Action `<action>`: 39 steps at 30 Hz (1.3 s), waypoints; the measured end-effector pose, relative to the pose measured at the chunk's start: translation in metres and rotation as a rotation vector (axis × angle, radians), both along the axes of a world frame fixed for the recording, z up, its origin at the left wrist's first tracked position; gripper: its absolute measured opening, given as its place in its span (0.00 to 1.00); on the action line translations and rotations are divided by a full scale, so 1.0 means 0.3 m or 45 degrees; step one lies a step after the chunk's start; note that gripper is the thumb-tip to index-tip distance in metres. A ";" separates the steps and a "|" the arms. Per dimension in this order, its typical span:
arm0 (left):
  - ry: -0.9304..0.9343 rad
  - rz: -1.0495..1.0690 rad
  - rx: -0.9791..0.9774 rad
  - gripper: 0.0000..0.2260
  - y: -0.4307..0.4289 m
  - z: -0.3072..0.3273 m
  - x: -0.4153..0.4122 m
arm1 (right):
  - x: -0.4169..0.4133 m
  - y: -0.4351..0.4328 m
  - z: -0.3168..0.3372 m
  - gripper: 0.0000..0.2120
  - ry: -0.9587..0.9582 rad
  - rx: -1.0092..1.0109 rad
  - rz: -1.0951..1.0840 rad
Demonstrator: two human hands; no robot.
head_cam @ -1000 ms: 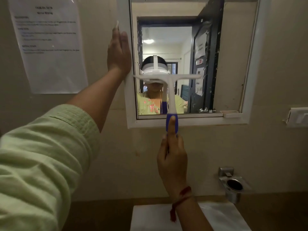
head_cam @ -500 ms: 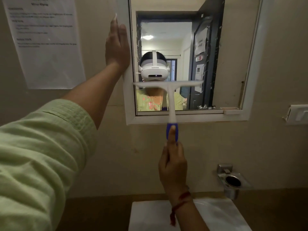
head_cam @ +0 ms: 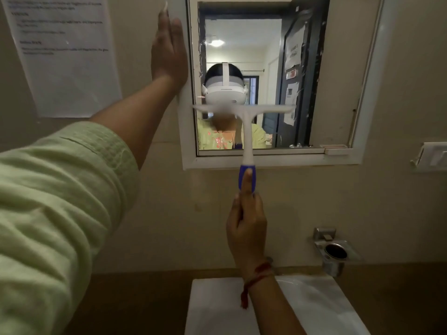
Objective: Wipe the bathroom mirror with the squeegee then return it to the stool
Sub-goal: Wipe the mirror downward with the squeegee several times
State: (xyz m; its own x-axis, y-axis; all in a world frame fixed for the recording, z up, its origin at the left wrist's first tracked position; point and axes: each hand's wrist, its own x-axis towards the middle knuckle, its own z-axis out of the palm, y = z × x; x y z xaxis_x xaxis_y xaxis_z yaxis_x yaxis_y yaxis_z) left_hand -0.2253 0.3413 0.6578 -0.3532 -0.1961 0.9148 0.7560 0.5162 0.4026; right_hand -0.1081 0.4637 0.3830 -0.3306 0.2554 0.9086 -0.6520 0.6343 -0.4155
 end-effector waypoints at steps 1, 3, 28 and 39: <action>0.000 0.004 0.006 0.22 0.001 0.000 0.001 | -0.010 0.002 0.037 0.24 0.016 -0.011 0.005; 0.001 0.013 0.012 0.21 0.001 0.001 0.003 | -0.018 0.007 0.061 0.24 0.015 -0.018 0.012; -0.029 0.103 -0.018 0.21 -0.008 0.005 -0.007 | 0.069 0.014 -0.169 0.27 -0.149 0.030 0.022; -0.015 0.085 -0.006 0.22 -0.006 0.003 -0.005 | 0.082 0.010 -0.208 0.29 -0.201 0.043 0.070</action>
